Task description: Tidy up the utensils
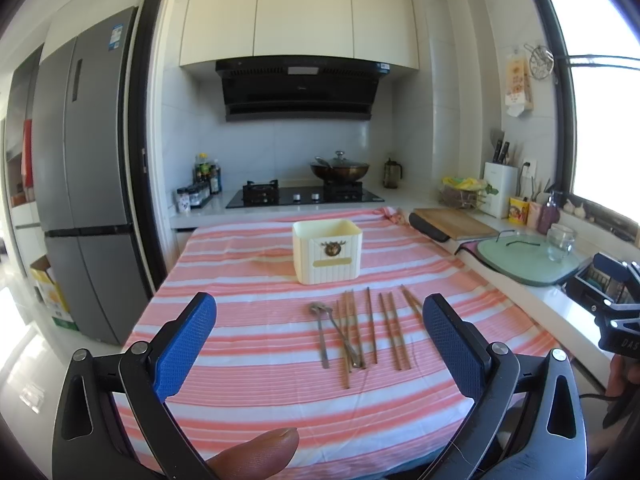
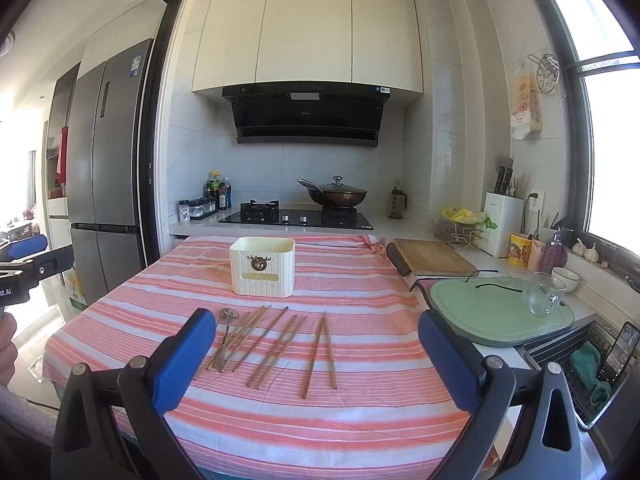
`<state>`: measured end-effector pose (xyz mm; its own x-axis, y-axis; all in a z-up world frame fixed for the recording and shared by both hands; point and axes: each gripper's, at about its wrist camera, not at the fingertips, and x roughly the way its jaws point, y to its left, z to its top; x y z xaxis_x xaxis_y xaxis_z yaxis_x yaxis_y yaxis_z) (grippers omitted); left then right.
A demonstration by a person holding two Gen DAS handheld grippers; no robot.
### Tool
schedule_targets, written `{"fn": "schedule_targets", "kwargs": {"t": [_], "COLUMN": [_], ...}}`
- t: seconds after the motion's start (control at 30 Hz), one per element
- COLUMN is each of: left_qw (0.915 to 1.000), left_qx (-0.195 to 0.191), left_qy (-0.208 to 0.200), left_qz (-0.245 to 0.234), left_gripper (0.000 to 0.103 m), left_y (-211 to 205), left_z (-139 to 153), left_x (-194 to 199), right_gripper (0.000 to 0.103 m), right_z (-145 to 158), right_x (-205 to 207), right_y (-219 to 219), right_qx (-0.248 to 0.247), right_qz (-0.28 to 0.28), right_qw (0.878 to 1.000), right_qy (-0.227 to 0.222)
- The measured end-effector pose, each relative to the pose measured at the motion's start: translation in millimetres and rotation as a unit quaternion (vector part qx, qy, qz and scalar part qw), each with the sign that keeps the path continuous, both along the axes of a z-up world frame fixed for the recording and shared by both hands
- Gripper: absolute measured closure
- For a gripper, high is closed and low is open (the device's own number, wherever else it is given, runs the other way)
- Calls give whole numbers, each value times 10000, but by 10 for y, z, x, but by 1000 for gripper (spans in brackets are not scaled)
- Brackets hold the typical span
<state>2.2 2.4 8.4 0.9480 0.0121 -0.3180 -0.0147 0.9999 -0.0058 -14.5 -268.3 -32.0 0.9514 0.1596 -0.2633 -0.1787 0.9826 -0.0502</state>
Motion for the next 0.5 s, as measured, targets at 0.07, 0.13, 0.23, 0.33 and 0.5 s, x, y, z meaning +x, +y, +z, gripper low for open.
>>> {"fn": "schedule_targets", "kwargs": {"t": [0.07,0.13,0.23,0.33,0.5], "left_qw": [10000,10000,10000,10000,10000], "left_qx": [0,-2,-2,-3,-4], "left_qy": [1,0,-1,-2,-3], "left_qz": [0,-3,-2,0,-1], "left_gripper": [0,0,0,0,0], "left_y": [1,1,1,3,2], "left_z": [2,5,-3,-4,-7], "left_x": [1,3,-1,0,-1], "right_gripper": [0,0,0,0,0], "right_z": [0,-2,-12,-20,-24], "right_x": [2,2,3,3,-2], "right_y": [2,2,-5,-5,-16], "right_qx": [-5,-4,4,-3,6], "right_qz": [-2,-9,-20,-21,-21], "right_qw": [10000,10000,10000,10000,10000], "right_qy": [-2,-11,-14,-11,-21]}}
